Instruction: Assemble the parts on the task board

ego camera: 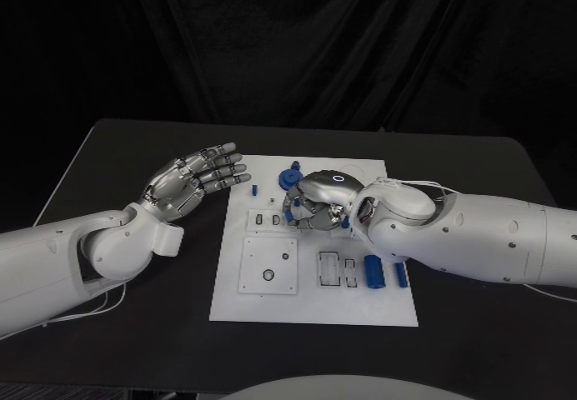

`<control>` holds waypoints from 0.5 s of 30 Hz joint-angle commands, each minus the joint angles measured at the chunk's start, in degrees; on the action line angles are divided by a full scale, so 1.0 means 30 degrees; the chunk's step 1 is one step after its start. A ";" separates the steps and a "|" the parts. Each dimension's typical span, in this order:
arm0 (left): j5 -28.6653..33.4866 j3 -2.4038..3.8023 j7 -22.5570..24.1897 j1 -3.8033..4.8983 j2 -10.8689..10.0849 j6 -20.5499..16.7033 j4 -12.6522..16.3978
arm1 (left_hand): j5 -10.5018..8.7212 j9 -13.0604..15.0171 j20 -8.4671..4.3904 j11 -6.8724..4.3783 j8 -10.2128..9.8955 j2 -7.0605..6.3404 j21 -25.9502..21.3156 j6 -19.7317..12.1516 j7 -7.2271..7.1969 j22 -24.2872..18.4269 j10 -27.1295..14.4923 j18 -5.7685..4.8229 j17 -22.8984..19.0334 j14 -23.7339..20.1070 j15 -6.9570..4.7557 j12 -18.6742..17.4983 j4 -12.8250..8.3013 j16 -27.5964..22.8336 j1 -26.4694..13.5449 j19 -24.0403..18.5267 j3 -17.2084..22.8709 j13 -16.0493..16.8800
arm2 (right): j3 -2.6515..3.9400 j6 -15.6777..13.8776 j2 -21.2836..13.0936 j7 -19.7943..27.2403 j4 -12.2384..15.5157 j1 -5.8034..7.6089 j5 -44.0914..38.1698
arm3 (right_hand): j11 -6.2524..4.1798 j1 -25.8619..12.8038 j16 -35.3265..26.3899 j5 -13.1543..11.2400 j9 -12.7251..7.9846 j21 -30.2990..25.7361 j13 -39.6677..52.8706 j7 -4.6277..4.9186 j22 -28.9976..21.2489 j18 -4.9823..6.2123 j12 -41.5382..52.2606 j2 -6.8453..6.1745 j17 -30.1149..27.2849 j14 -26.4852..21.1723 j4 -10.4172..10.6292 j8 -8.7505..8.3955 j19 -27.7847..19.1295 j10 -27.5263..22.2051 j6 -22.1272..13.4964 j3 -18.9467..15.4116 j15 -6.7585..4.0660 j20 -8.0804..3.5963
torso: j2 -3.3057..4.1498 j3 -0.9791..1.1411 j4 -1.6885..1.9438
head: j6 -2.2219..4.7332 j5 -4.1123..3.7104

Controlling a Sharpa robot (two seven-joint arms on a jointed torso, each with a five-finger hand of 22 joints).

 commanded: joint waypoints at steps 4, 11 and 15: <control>0.0103 0.0018 0.0112 -0.0045 0.0036 0.0214 0.0010 | 0.0065 0.0024 -0.0012 0.0001 0.0103 0.0017 0.0076 0.0050 0.0068 -0.0011 0.0119 -0.0101 0.0021 0.0127 0.0053 0.0107 -0.0019 0.0125 -0.0189 0.0049 0.0136 0.0021 | 0.0009 0.0303 0.0006 -0.1050 -0.0013 -0.0119 -0.0723 | 0.0033 -0.0242 0.0062 -0.0007 0.1649 0.0023 0.0896 -0.0099 0.1010 -0.0263 0.0125 0.0128 0.1704 0.1007 -0.0095 0.0178 0.0063 0.0081 -0.0062 -0.0073 -0.0106 0.0027 | 0.0008 0.0004 0.0039 | -0.0050 -0.0043; 0.0103 0.0018 0.0031 -0.0053 0.0046 0.0249 0.0106 | 0.0062 0.0020 -0.0012 0.0001 0.0094 0.0018 0.0076 0.0018 0.0070 -0.0012 0.0119 -0.0101 0.0019 0.0123 0.0053 0.0107 -0.0017 0.0129 -0.0200 0.0047 0.0146 0.0020 | 0.0009 0.0573 0.0082 -0.1550 -0.0157 -0.0182 -0.0921 | 0.0067 -0.0412 -0.0037 -0.0241 0.1654 -0.0161 0.0751 -0.0049 0.0950 -0.0221 0.0047 0.0050 0.1611 0.0961 -0.0119 0.0097 -0.0021 -0.0063 -0.0274 -0.0103 -0.0082 0.0042 | -0.0003 -0.0015 0.0027 | -0.0130 -0.0034; 0.0103 0.0018 -0.0012 -0.0056 0.0062 0.0269 0.0124 | 0.0062 0.0020 -0.0012 0.0001 0.0094 0.0018 0.0076 0.0018 0.0070 -0.0012 0.0119 -0.0101 0.0019 0.0123 0.0053 0.0107 -0.0017 0.0129 -0.0200 0.0047 0.0146 0.0020 | 0.0010 0.0624 0.0174 -0.1690 -0.0255 -0.0246 -0.0997 | 0.0107 -0.0470 -0.0091 -0.0362 0.1648 -0.0312 0.0684 0.0000 0.0895 -0.0191 0.0006 0.0031 0.1565 0.0927 -0.0157 0.0025 -0.0094 -0.0144 -0.0444 -0.0090 -0.0050 0.0064 | 0.0004 -0.0007 0.0048 | -0.0146 -0.0048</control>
